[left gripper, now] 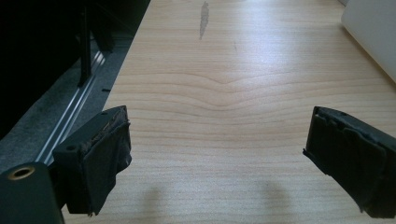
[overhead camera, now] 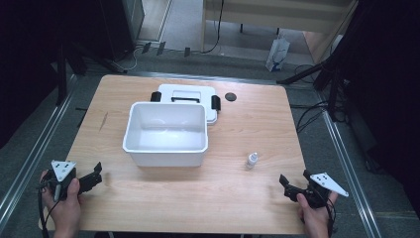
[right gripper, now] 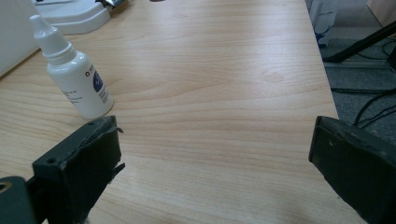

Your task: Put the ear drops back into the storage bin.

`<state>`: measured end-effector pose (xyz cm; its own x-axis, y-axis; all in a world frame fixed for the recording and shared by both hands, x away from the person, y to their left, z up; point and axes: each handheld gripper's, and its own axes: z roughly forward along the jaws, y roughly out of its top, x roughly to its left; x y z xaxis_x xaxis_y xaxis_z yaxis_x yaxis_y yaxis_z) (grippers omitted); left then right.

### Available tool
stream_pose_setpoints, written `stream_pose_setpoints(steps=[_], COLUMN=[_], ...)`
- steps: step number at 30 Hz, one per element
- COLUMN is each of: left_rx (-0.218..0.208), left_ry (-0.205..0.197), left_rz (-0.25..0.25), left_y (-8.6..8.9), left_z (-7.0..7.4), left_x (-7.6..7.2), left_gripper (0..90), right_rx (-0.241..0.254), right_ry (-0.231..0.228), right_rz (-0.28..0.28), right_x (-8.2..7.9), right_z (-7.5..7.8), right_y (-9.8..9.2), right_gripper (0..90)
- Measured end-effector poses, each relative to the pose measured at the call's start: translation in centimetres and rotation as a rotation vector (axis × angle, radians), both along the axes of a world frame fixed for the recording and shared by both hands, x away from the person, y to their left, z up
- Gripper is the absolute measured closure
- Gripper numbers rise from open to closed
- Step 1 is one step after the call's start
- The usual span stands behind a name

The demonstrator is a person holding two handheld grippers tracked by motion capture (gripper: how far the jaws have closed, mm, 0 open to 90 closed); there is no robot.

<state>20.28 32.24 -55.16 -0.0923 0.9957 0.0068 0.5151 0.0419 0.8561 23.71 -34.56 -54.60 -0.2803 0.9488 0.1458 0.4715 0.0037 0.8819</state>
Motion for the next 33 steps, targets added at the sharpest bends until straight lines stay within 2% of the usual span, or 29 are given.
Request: stream_pose_setpoints(steps=[4, 9, 14, 15, 16, 17, 19, 22, 23, 27, 28, 29, 30, 31, 33], left_rx=[-0.013, -0.012, -0.018, -0.019, -0.019, -0.016, -0.016, -0.020, -0.020, -0.020, -0.020, -0.020, -0.020, -0.022, -0.021], left_ry=[0.001, 0.002, 0.005, 0.005, 0.005, 0.010, 0.013, 0.011, 0.011, 0.014, 0.014, 0.014, 0.014, 0.013, 0.017], left_rz=[0.002, 0.005, 0.009, 0.011, 0.011, 0.007, 0.006, 0.007, 0.008, -0.003, -0.003, -0.009, -0.009, -0.012, -0.015], left_y=[0.1, 0.1, 0.2, 0.2, 0.2, 0.2, 0.2, 0.2, 0.2, 0.2, 0.2, 0.2, 0.2, 0.2, 0.2], left_z=[0.0, 0.0, 0.0, 0.0, 0.0, 0.0, 0.0, 0.0, 0.0, 0.0, 0.0, 0.0, 0.0, 0.0, 0.0], left_x=[0.0, 0.0, 0.1, 0.1, 0.1, 0.1, 0.1, 0.1, 0.1, 0.1, 0.1, 0.1, 0.1, 0.2, 0.2], left_gripper=[7.5, 7.6, 7.6, 7.6, 7.6, 7.6, 7.6, 7.6, 7.5, 7.6, 7.5, 7.6, 7.6, 7.5, 7.5], right_rx=[-0.001, -0.049, -0.057, -0.065, -0.065, -0.103, -0.143, -0.164, -0.202, -0.266, -0.266, -0.308, -0.308, -0.346, -0.383], right_ry=[0.011, 0.025, 0.063, 0.093, 0.093, 0.124, 0.143, 0.157, 0.177, 0.211, 0.211, 0.236, 0.236, 0.270, 0.298], right_rz=[-0.010, -0.038, -0.010, 0.012, 0.012, 0.043, 0.064, 0.086, 0.115, 0.199, 0.199, 0.243, 0.243, 0.269, 0.290], right_x=[0.1, 0.2, 0.5, 0.7, 0.7, 0.9, 1.1, 1.3, 1.6, 2.1, 2.1, 2.4, 2.4, 2.7, 3.1], right_z=[0.0, 0.0, 0.3, 0.3, 0.3, 0.4, 0.6, 0.9, 1.4, 2.6, 2.6, 3.4, 3.4, 4.0, 4.5], right_y=[0.1, 0.3, 0.3, 0.5, 0.5, 1.0, 1.5, 1.9, 2.4, 3.3, 3.3, 3.8, 3.8, 4.1, 4.4], right_gripper=[4.1, 12.5, 12.5, 12.5, 12.5, 12.5, 12.6, 12.7, 12.8, 12.9, 12.9, 12.9, 12.9, 12.9, 12.9])
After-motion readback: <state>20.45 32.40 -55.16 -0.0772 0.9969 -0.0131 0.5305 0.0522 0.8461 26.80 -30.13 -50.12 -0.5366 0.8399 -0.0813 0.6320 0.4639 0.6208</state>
